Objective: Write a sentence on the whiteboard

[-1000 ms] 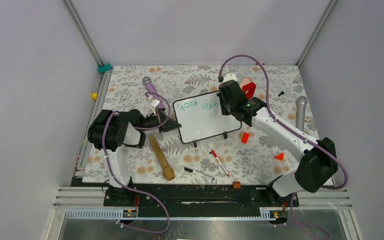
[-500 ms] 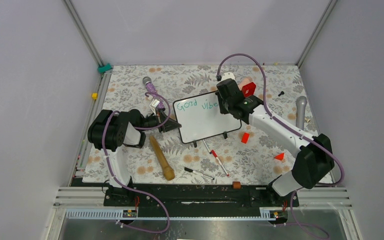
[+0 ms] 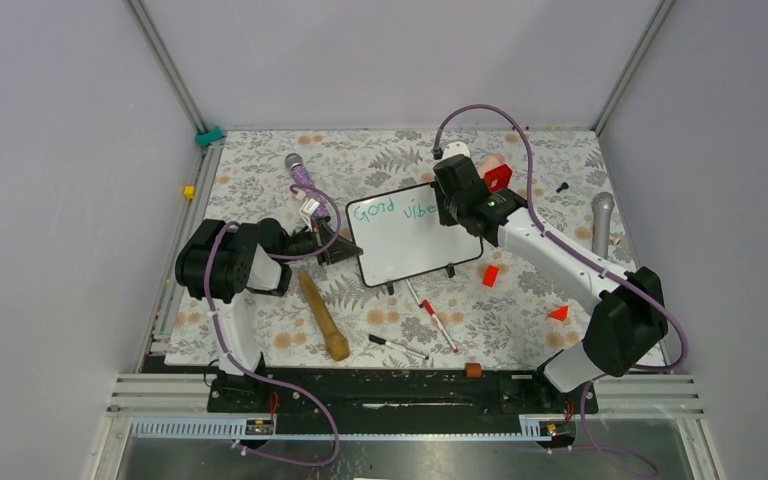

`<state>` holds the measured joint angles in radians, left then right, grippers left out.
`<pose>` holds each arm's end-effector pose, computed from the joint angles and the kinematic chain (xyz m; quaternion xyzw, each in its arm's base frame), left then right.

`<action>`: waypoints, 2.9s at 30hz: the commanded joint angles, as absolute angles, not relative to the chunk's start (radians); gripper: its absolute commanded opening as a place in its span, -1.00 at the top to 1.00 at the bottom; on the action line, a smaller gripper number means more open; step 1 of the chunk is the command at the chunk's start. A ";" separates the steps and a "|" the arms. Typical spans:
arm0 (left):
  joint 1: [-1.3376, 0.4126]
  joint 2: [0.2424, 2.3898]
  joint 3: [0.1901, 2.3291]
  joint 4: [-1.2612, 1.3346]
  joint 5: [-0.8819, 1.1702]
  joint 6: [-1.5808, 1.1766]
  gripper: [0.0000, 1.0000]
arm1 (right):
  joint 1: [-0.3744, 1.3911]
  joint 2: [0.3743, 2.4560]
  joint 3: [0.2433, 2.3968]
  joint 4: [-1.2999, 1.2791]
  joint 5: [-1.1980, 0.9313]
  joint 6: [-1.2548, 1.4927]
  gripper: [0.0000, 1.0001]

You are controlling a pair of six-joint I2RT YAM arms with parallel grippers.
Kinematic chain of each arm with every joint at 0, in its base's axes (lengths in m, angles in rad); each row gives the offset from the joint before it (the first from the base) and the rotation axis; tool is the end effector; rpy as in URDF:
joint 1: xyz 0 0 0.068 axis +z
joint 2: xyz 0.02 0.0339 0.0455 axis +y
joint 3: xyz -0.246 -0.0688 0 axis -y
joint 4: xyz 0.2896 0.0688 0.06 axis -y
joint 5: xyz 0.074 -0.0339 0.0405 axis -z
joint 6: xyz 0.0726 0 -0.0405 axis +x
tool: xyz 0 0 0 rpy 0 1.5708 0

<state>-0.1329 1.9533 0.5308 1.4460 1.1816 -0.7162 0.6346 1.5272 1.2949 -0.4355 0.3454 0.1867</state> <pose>0.3038 -0.1084 0.0666 0.2148 0.6704 -0.5994 0.3810 0.3501 0.2272 0.2629 -0.1238 0.8809 0.0298 0.4558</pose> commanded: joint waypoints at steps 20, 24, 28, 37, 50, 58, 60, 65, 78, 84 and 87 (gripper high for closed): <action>-0.141 1.970 0.546 1.477 1.202 -0.662 1.00 | 0.627 1.532 1.316 -0.473 0.295 0.176 1.00; -0.141 1.971 0.546 1.476 1.201 -0.661 1.00 | 0.627 1.536 1.317 -0.482 0.308 0.176 1.00; -0.140 1.971 0.545 1.478 1.202 -0.661 1.00 | 0.627 1.536 1.318 -0.484 0.322 0.178 1.00; -0.141 1.970 0.546 1.477 1.201 -0.661 1.00 | 0.627 1.537 1.319 -0.489 0.357 0.181 1.00; -0.141 1.969 0.546 1.478 1.202 -0.662 1.00 | 0.627 1.525 1.302 -0.509 0.304 0.168 1.00; -0.140 1.969 0.545 1.477 1.203 -0.660 1.00 | 0.627 1.523 1.305 -0.510 0.270 0.167 1.00; -0.141 1.969 0.545 1.477 1.202 -0.660 1.00 | 0.627 1.523 1.305 -0.510 0.266 0.166 1.00; -0.140 1.970 0.545 1.477 1.201 -0.660 1.00 | 0.627 1.509 1.304 -0.518 0.274 0.166 1.00; -0.141 1.970 0.546 1.476 1.201 -0.666 1.00 | 0.627 1.298 1.154 -0.371 0.238 0.187 1.00; -0.141 1.976 0.546 1.477 1.200 -0.667 1.00 | 0.627 1.256 1.107 -0.314 0.332 0.340 1.00; -0.141 1.977 0.548 1.478 1.198 -0.668 1.00 | 0.629 1.246 1.107 -0.336 0.371 0.462 1.00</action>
<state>-0.1329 1.9533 0.5312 1.4460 1.1816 -0.7158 0.6331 1.2762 1.1095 -0.3687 0.2825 0.2836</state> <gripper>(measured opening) 0.047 0.155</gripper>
